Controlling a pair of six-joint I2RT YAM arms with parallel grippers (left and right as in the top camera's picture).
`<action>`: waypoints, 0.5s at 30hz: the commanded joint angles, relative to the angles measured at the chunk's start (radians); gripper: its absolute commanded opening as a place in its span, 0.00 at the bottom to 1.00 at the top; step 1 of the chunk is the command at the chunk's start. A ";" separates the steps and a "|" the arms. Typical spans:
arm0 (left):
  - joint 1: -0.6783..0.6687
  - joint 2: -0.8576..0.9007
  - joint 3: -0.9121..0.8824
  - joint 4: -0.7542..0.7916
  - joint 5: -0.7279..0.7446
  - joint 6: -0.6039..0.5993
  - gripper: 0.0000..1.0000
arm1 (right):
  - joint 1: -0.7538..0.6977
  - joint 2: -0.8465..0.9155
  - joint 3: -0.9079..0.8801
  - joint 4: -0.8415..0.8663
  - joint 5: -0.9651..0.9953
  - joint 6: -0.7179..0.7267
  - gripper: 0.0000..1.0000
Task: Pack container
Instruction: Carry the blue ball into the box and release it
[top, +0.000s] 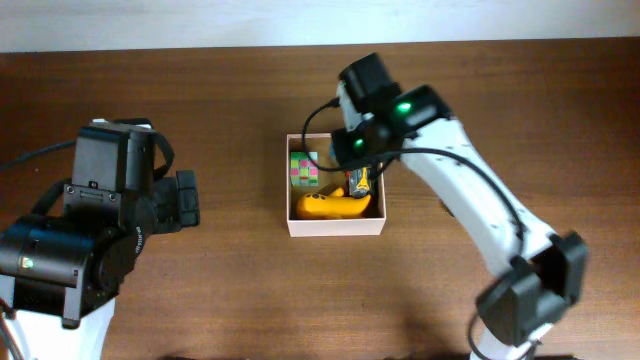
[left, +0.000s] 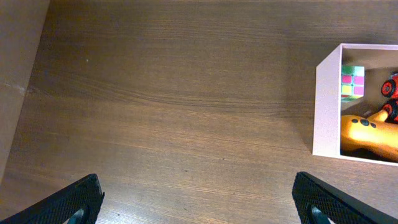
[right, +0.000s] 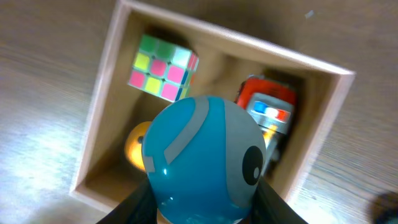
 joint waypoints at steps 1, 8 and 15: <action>0.006 0.000 0.008 0.000 0.005 0.013 0.99 | 0.011 0.088 -0.021 0.032 0.016 0.014 0.39; 0.006 0.000 0.008 0.000 0.005 0.013 0.99 | 0.010 0.173 -0.021 0.080 0.017 0.011 0.54; 0.006 0.000 0.008 0.000 0.005 0.013 0.99 | 0.010 0.137 -0.010 0.105 0.017 -0.032 0.75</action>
